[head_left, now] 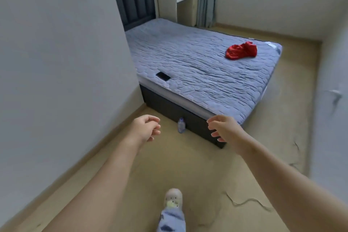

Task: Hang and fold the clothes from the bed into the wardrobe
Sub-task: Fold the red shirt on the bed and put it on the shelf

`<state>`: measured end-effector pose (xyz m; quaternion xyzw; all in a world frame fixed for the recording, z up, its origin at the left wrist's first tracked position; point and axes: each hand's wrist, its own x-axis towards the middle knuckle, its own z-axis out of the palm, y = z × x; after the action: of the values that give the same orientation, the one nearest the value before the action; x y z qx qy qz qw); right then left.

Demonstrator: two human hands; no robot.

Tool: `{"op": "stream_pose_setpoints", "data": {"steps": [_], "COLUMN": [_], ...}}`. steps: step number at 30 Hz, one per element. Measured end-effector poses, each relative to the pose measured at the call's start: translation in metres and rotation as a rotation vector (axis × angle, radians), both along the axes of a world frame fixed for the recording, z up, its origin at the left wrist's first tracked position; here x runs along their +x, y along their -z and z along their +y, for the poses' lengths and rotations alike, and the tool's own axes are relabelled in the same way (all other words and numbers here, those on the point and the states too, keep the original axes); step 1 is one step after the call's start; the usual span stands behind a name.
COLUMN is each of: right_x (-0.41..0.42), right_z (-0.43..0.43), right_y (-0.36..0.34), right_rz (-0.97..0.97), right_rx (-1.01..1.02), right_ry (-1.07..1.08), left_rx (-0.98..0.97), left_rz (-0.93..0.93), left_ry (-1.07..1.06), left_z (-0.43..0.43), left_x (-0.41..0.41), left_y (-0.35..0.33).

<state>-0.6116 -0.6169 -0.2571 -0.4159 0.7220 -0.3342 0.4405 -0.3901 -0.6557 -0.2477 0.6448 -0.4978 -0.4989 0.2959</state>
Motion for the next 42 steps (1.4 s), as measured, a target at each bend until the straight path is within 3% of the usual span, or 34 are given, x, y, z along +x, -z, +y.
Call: {"op": "stream_pose_setpoints", "data": {"steps": [8, 12, 20, 25, 33, 42], "right_x": [-0.111, -0.155, -0.233, -0.285, -0.464, -0.636], "right_z": [-0.059, -0.109, -0.137, -0.152, -0.193, -0.235], "right_y": [0.049, 0.041, 0.044, 0.053, 0.069, 0.065], "right_rz": [-0.043, -0.065, -0.161, -0.182, -0.188, -0.225], "right_rx": [0.124, 0.072, 0.141, 0.200, 0.151, 0.270], "right_ry": [0.328, 0.481, 0.727, 0.755, 0.772, 0.698], "left_rx": [0.088, 0.094, 0.176, 0.207, 0.194, 0.237], "left_rz": [0.024, 0.023, -0.038, -0.075, -0.095, -0.195], "left_ry": [0.325, 0.495, 0.764, 0.810, 0.851, 0.866], "left_z": [-0.134, -0.200, -0.256, -0.280, -0.309, -0.340], "left_x": [-0.146, -0.220, -0.333, -0.394, -0.579, -0.757], "left_y": [0.043, 0.042, 0.049, 0.063, 0.080, 0.075]}}
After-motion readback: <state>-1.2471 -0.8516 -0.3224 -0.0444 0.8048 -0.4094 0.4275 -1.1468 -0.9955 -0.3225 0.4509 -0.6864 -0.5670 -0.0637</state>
